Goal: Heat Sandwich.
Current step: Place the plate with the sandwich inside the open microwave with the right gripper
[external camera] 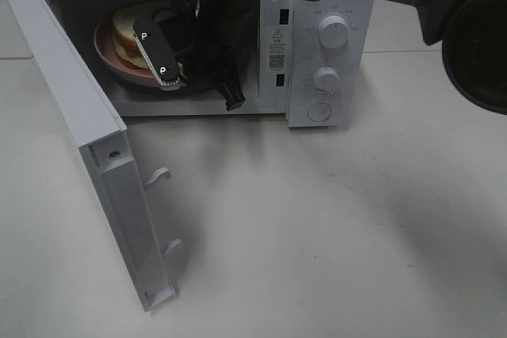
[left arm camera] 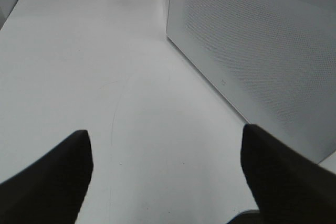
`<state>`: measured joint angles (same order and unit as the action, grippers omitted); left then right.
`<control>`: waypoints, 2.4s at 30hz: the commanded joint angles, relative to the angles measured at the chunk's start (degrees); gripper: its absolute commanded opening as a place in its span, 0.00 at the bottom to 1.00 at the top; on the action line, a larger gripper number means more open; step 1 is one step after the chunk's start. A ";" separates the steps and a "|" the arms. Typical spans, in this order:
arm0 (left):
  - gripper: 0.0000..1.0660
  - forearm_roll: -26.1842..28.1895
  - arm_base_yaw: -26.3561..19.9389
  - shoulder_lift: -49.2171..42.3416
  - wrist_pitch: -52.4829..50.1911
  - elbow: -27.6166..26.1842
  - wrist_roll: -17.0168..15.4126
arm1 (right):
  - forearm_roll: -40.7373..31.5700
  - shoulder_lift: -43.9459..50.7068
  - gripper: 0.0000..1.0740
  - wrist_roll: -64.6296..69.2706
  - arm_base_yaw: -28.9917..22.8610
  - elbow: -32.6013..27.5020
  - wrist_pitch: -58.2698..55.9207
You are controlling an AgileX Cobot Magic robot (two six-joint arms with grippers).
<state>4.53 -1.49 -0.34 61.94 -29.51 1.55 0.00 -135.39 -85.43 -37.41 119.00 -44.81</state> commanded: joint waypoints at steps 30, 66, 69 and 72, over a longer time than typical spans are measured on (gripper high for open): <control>0.69 0.17 0.17 -0.92 -0.69 0.11 -0.29 | 1.15 -9.57 0.05 2.64 1.38 11.52 4.18; 0.69 0.17 0.17 -0.92 -0.69 0.11 -0.29 | -2.75 -5.67 0.63 3.90 2.64 3.27 11.17; 0.69 0.17 0.17 -0.92 -0.69 0.11 -0.29 | -2.86 -4.47 0.70 3.90 2.69 1.38 11.69; 0.69 0.17 0.17 -0.92 -0.69 0.11 -0.29 | -2.86 -3.61 0.74 3.90 2.69 -0.11 12.49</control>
<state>4.53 -1.49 -0.34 61.94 -29.51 1.55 -2.12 -140.03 -82.28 -34.84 119.18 -32.72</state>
